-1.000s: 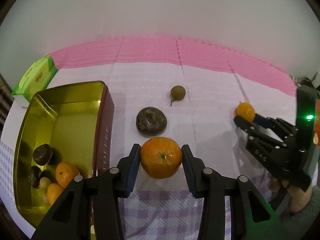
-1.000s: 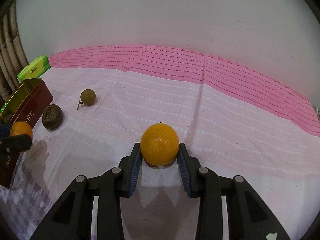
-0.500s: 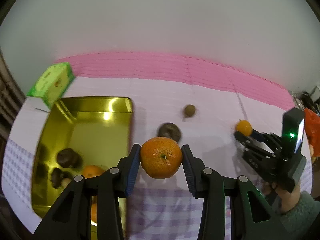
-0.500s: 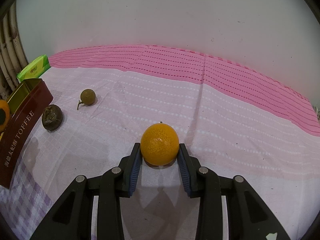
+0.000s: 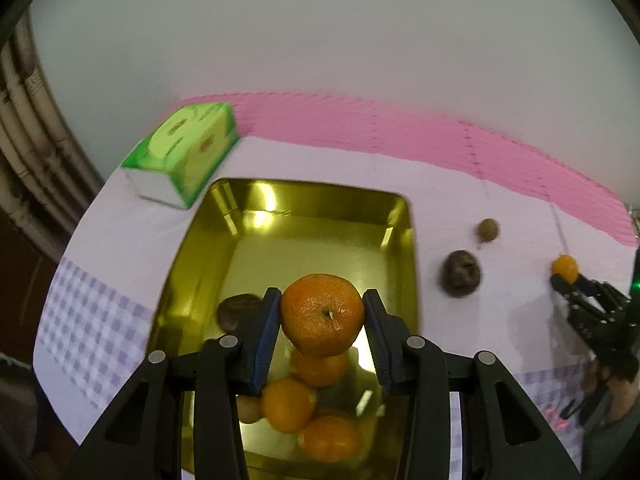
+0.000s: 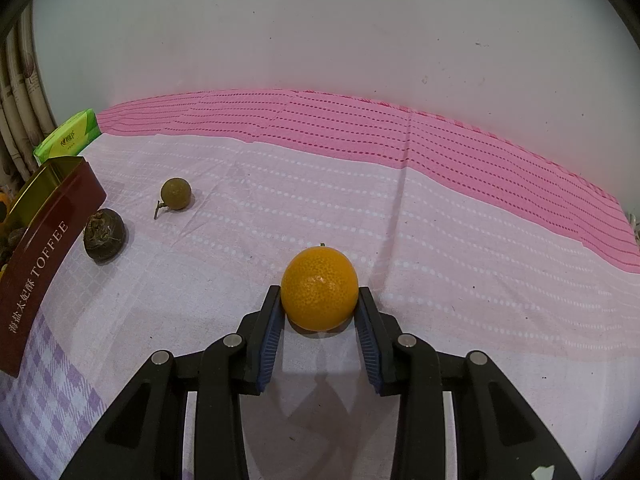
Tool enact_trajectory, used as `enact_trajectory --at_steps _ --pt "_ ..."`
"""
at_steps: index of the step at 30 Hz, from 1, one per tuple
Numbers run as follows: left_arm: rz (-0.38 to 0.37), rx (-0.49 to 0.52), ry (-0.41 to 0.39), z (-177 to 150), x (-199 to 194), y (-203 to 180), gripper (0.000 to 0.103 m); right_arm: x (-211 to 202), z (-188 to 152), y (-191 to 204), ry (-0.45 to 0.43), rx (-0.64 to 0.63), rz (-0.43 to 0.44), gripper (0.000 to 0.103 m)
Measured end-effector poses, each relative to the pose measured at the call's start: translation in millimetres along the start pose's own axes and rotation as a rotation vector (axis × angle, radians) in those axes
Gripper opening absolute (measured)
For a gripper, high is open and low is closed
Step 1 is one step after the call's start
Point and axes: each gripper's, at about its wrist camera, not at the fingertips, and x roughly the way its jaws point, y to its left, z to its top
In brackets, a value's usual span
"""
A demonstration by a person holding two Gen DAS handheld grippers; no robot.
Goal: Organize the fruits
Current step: 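Carry the mandarin over the gold tray with the left gripper while the right holds the orange, then lower the mandarin into the tray with the left gripper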
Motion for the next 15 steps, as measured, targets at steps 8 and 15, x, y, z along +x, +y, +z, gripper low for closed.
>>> enact_trajectory --at_steps 8,15 --pt "0.045 -0.026 0.016 -7.9 11.9 23.2 0.042 0.1 0.0 0.0 0.0 0.0 0.0 0.034" --pt "0.058 -0.03 0.037 -12.3 17.5 31.3 0.042 0.0 -0.1 0.1 0.0 0.001 0.001 0.034"
